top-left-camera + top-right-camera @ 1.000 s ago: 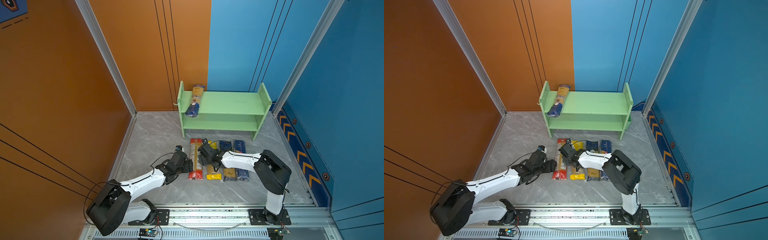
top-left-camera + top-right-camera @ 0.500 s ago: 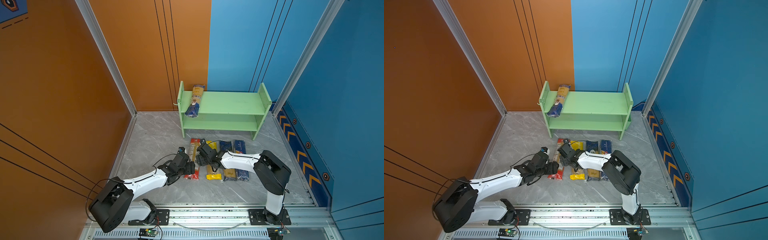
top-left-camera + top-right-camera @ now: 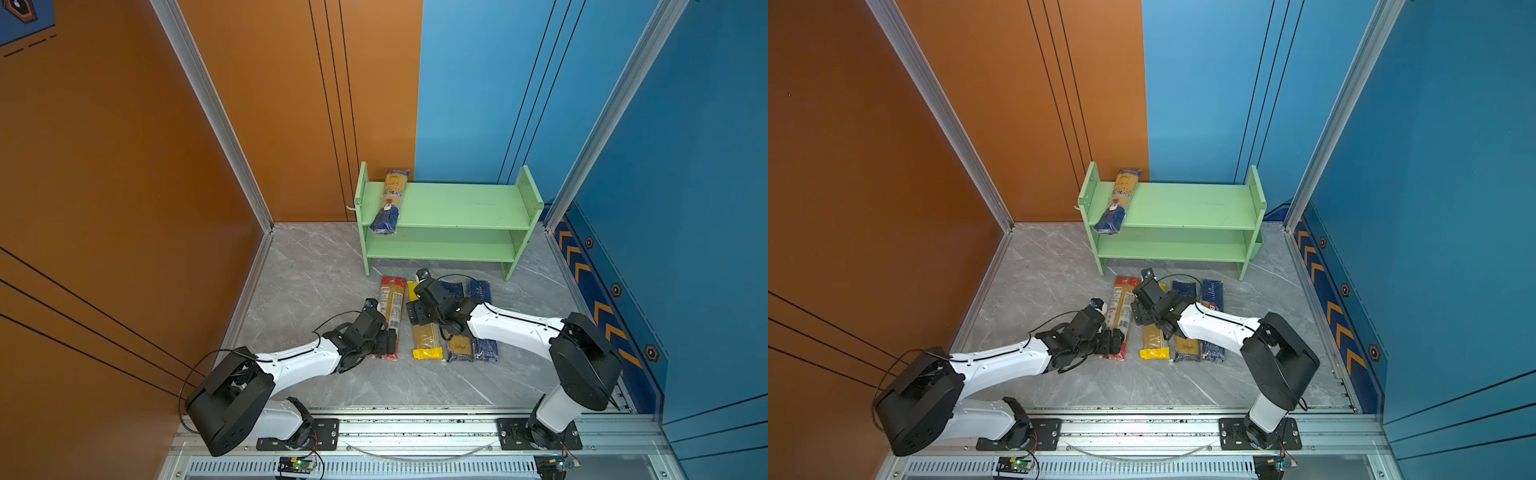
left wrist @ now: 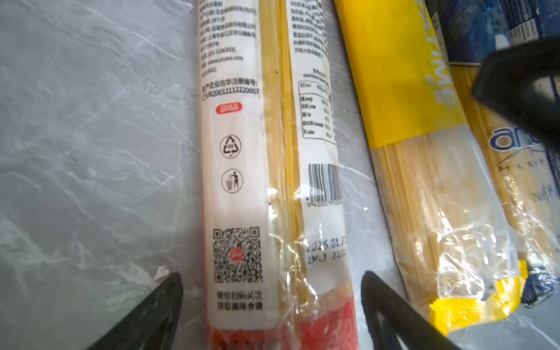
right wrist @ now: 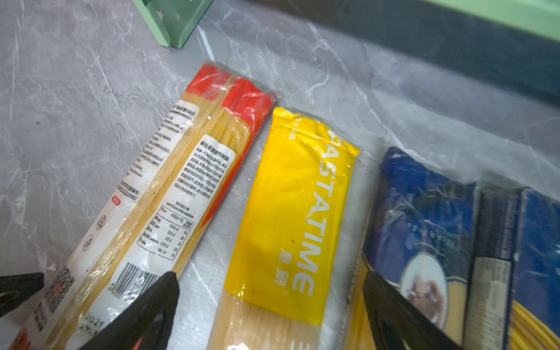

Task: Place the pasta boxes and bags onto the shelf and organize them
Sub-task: 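Close the left gripper on the red-white bag while right gripper shifts over PASTATIME bag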

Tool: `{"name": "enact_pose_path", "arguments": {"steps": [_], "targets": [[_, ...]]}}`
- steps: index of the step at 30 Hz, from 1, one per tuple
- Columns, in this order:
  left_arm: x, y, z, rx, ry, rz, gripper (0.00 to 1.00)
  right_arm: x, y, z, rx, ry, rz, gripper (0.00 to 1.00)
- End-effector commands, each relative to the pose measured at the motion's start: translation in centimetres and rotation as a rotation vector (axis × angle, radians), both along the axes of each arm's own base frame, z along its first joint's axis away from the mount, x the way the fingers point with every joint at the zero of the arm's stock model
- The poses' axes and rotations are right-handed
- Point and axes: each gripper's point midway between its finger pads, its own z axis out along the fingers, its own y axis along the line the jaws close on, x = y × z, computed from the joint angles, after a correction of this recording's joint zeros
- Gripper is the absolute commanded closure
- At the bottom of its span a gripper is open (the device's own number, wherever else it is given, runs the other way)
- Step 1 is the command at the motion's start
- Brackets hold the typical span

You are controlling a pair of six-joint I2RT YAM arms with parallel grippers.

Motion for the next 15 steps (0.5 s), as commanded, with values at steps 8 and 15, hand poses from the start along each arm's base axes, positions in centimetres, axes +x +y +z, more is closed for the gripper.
{"name": "enact_pose_path", "arguments": {"steps": [8, 15], "targets": [[0.7, -1.8, 0.3, 0.037, -0.025, -0.035, 0.07, -0.7, -4.3, -0.1, -0.035, 0.008, -0.062, 0.06], [0.6, -1.9, -0.7, 0.079, -0.007, -0.035, 0.08, -0.7, -4.8, -0.4, -0.029, 0.015, -0.073, 0.06]]}}
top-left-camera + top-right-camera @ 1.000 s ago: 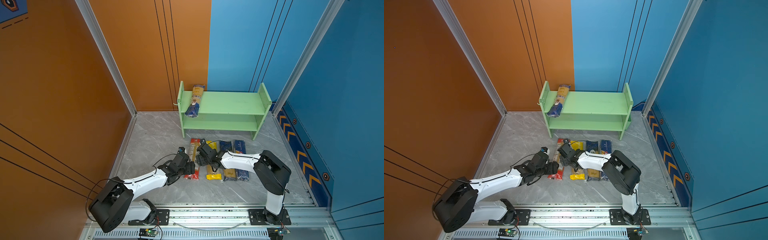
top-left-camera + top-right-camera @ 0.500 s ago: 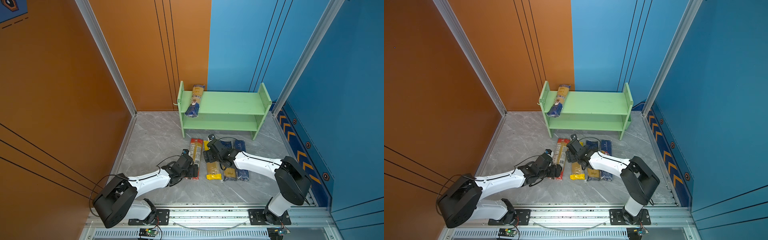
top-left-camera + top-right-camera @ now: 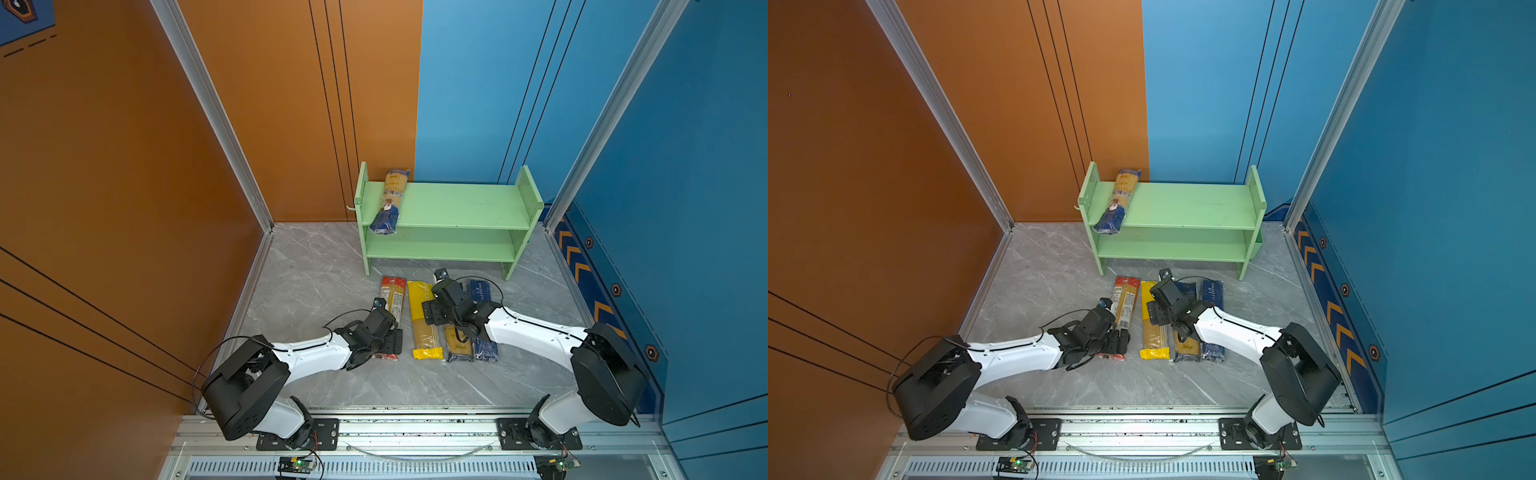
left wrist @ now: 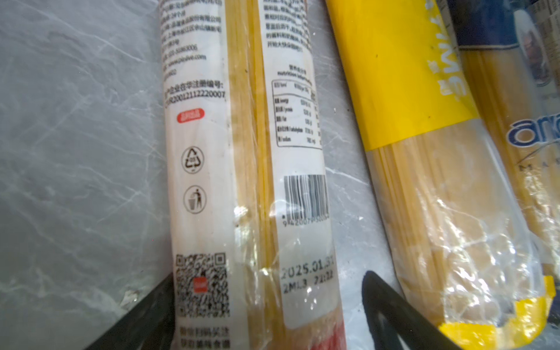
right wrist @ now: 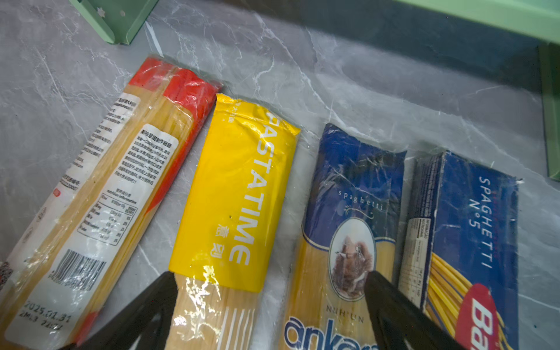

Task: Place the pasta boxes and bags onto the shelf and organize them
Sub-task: 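Close the left gripper on the red-white bag while right gripper shifts over PASTATIME bag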

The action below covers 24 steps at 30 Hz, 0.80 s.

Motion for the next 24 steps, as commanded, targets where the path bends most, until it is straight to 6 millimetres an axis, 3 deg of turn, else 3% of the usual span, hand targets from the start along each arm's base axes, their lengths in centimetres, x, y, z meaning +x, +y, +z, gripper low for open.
{"name": "enact_pose_path", "arguments": {"steps": [1, 24], "targets": [[0.1, -0.5, 0.0, 0.026, -0.006, -0.017, 0.08, -0.3, -0.9, 0.1, -0.007, 0.005, -0.016, 0.05], [0.2, 0.9, -2.3, 0.150, 0.041, 0.051, 0.09, -0.2, -1.1, -0.7, 0.007, 0.020, -0.026, 0.05]]}}
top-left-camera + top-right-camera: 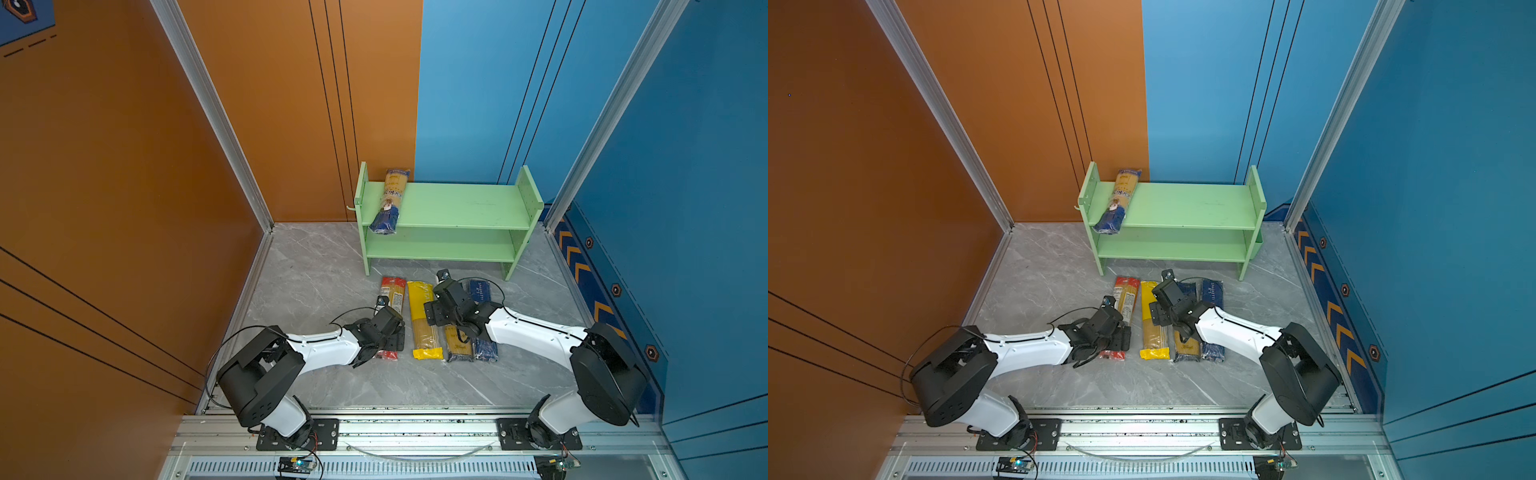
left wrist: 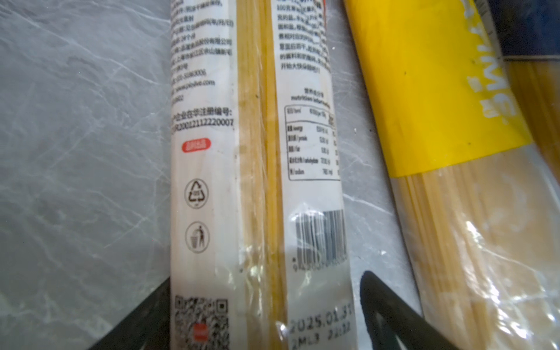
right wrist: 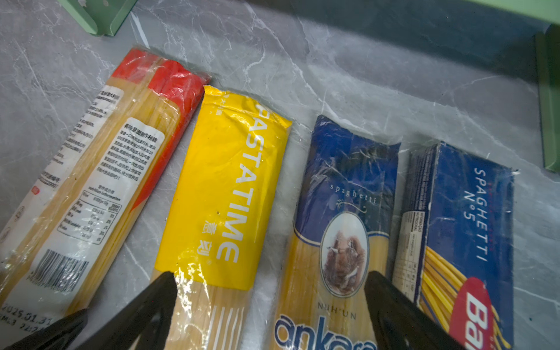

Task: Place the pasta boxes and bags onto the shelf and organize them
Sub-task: 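Close the left gripper on the red-white bag while right gripper shifts over PASTATIME bag, then hold the red-white bag end in the left gripper, right gripper hovering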

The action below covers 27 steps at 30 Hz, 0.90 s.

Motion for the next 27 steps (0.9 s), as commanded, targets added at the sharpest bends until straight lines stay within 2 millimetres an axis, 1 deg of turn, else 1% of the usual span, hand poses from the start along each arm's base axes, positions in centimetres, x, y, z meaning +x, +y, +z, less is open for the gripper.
{"name": "enact_pose_path", "arguments": {"steps": [1, 5, 11, 12, 19, 23, 27], "targets": [[-1.3, 1.0, -1.7, 0.079, 0.068, 0.011, 0.10, -0.3, -0.4, -0.3, 0.012, 0.012, -0.010, 0.05], [-1.5, 1.2, -1.7, 0.093, 0.075, 0.014, 0.12, -0.2, -0.5, -0.4, 0.017, 0.014, -0.012, 0.05], [-1.9, 1.5, -1.6, 0.118, 0.080, 0.019, 0.12, -0.2, -0.6, -0.4, 0.025, 0.016, -0.016, 0.05], [-2.4, 2.1, -1.9, 0.145, 0.101, 0.021, 0.13, -0.1, -0.6, -0.4, 0.025, 0.015, -0.016, 0.05], [-3.0, 2.5, -1.5, 0.174, 0.099, 0.027, 0.13, -0.2, -0.5, -0.5, 0.034, 0.019, -0.013, 0.05], [-3.1, 2.9, -1.4, 0.180, 0.090, 0.044, 0.11, -0.3, -0.5, -0.6, 0.035, 0.021, -0.015, 0.05], [-3.4, 3.4, -1.8, 0.196, 0.091, 0.059, 0.09, -0.3, -0.5, -0.8, 0.037, 0.023, -0.016, 0.05]]}}
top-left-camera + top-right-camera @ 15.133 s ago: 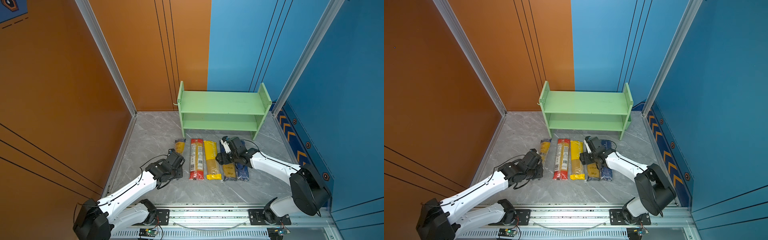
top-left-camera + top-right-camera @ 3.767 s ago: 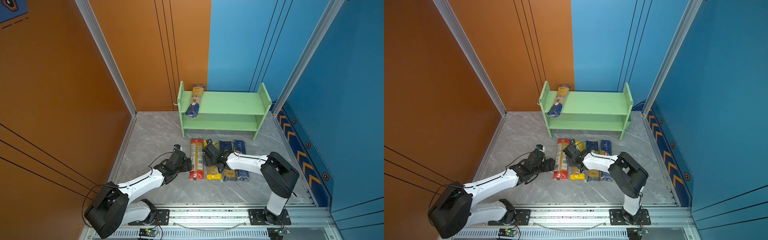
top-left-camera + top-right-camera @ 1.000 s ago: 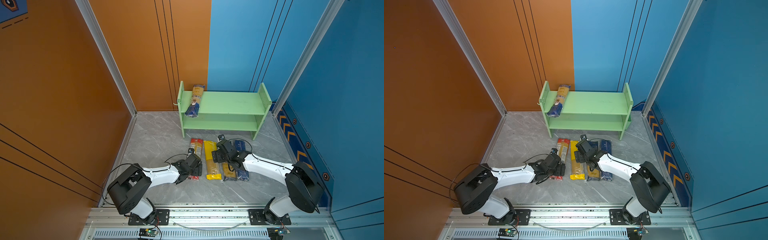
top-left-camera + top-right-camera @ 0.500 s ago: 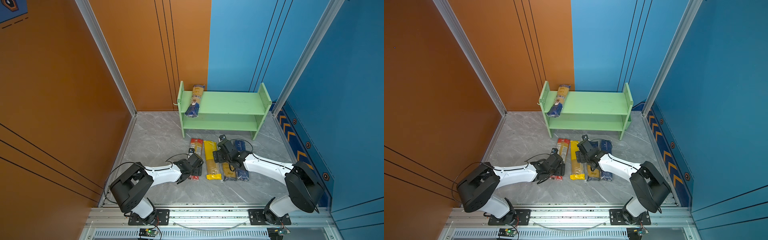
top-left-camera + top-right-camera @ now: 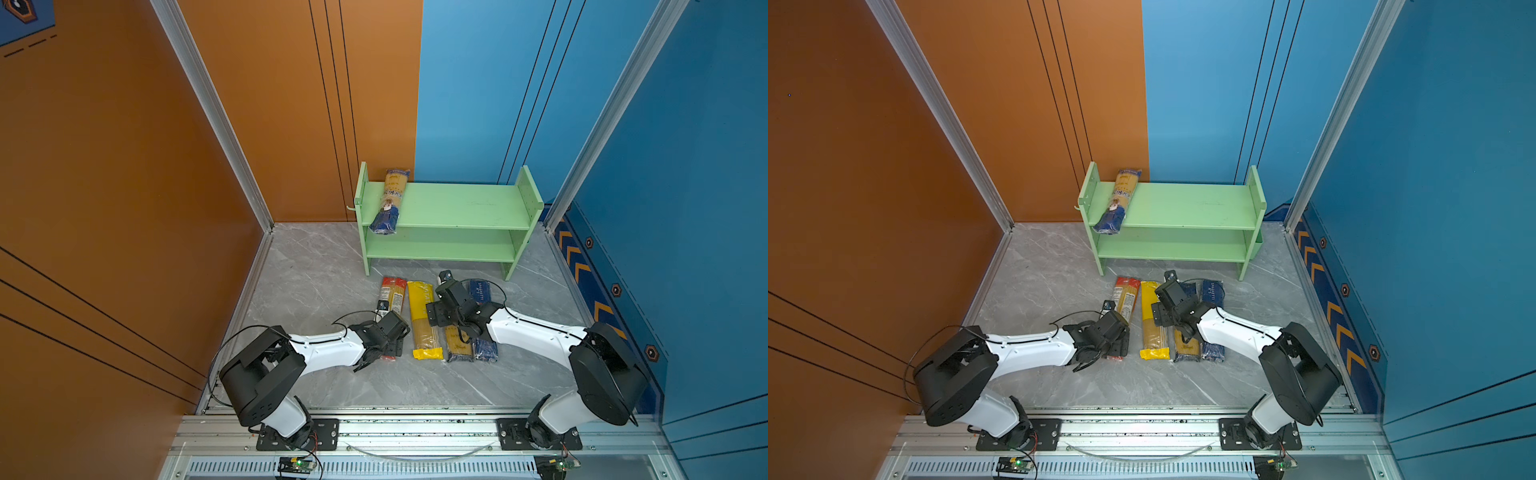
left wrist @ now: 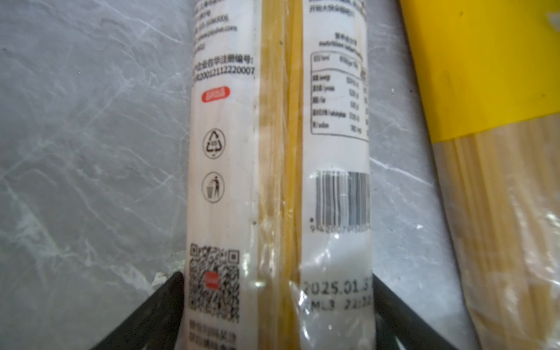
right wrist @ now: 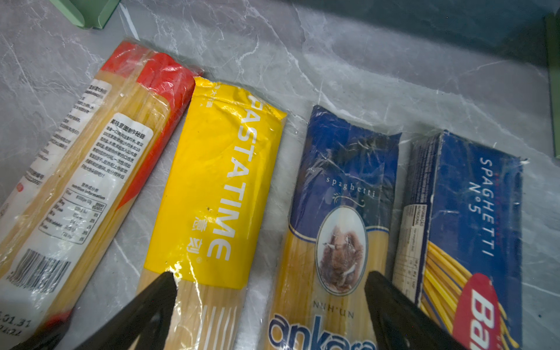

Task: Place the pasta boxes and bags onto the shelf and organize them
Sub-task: 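Hold the red-white bag end in the left gripper, right gripper hovering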

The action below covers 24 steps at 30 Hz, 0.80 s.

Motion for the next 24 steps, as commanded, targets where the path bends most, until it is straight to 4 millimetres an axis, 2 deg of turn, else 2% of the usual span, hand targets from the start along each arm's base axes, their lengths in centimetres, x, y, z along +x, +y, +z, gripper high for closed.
{"name": "enact_pose_path", "arguments": {"steps": [1, 14, 20, 21, 24], "targets": [[-1.7, 2.1, -1.4, 0.080, 0.054, 0.030, 0.09, -0.2, -0.1, 0.0, 0.024, 0.003, -0.010, 0.05], [-3.0, 2.4, -2.5, 0.090, 0.058, 0.033, 0.08, -0.2, 0.0, -0.6, 0.031, 0.012, -0.011, 0.05], [-3.2, 2.2, -3.0, 0.082, 0.068, 0.028, 0.13, -0.2, -0.1, -0.5, 0.031, 0.009, -0.013, 0.05], [-3.2, 2.2, -3.0, 0.082, 0.070, 0.029, 0.17, -0.3, -0.1, -0.6, 0.029, 0.010, -0.013, 0.05], [-3.4, 2.2, -3.3, 0.083, 0.078, 0.025, 0.21, -0.3, -0.1, -0.6, 0.029, 0.010, -0.014, 0.05]]}}
